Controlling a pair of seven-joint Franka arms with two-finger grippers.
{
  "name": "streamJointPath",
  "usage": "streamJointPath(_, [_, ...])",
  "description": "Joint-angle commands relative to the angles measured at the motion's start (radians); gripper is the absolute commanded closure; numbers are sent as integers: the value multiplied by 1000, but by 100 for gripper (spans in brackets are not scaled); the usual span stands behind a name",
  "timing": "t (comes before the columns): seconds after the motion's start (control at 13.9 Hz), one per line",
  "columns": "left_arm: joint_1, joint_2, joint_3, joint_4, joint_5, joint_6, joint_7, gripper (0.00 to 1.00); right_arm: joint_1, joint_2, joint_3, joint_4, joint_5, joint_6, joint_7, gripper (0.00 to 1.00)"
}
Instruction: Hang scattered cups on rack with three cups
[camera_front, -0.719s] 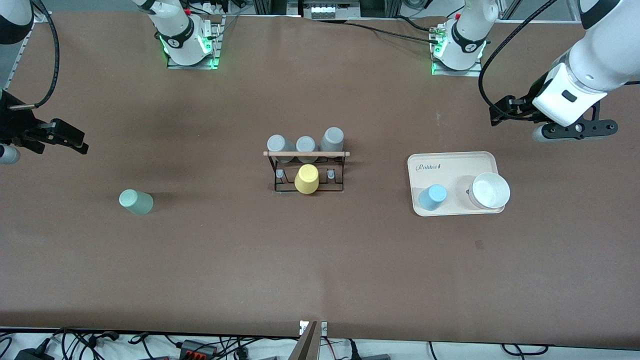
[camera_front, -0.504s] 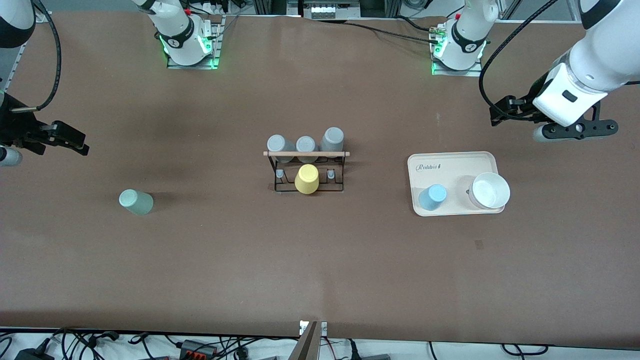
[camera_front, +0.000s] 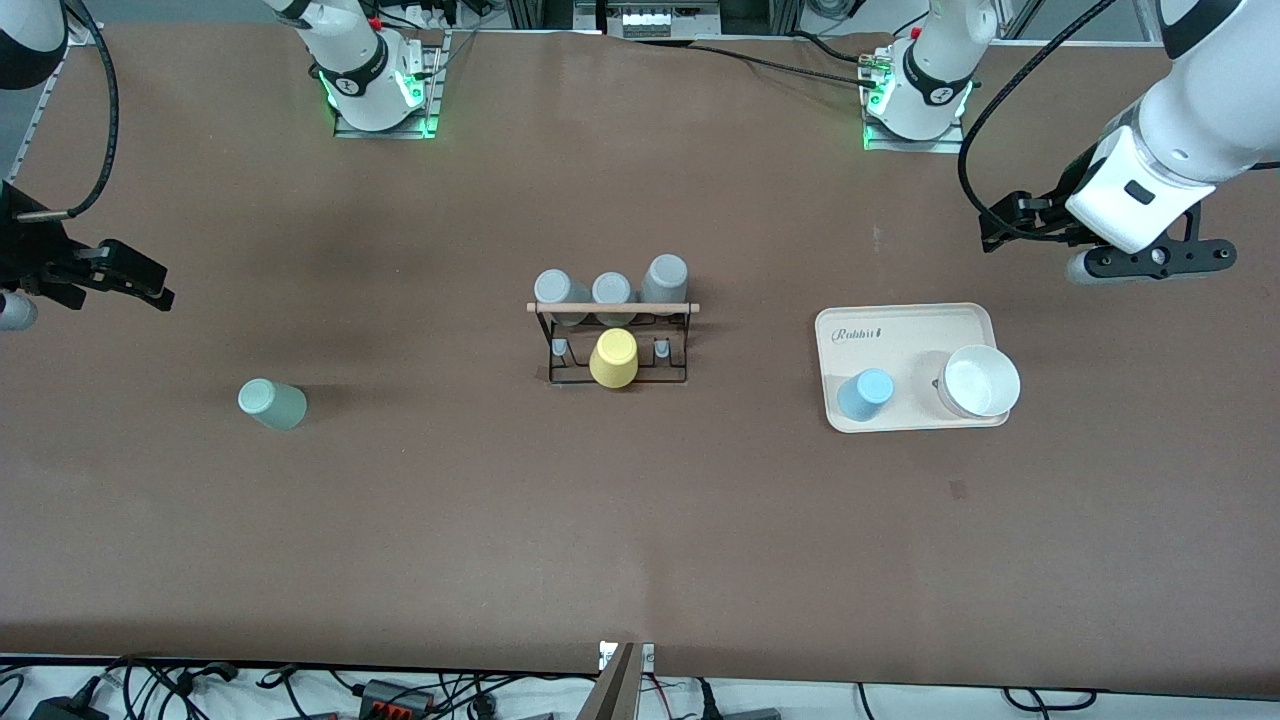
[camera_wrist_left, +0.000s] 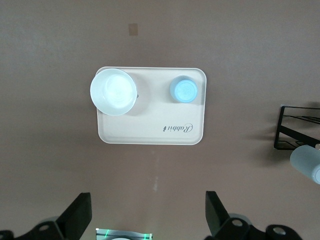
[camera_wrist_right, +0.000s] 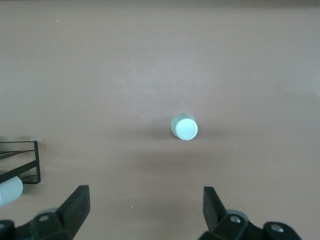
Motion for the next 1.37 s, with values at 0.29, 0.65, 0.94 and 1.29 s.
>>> streamJointPath(0.29, [-22, 117, -2, 54, -10, 31, 22, 0, -6, -3, 17, 16, -15, -22, 20, 0])
streamJointPath(0.65, [-79, 337, -25, 51, -10, 212, 22, 0, -8, -3, 17, 17, -15, -22, 20, 0])
streamJointPath(0.94, [-122, 467, -20, 8, 13, 307, 6, 0, -8, -3, 19, 17, -15, -22, 20, 0])
streamJointPath(1.29, [-103, 460, -22, -213, 98, 568, -18, 0, -6, -5, 20, 20, -15, -21, 22, 0])
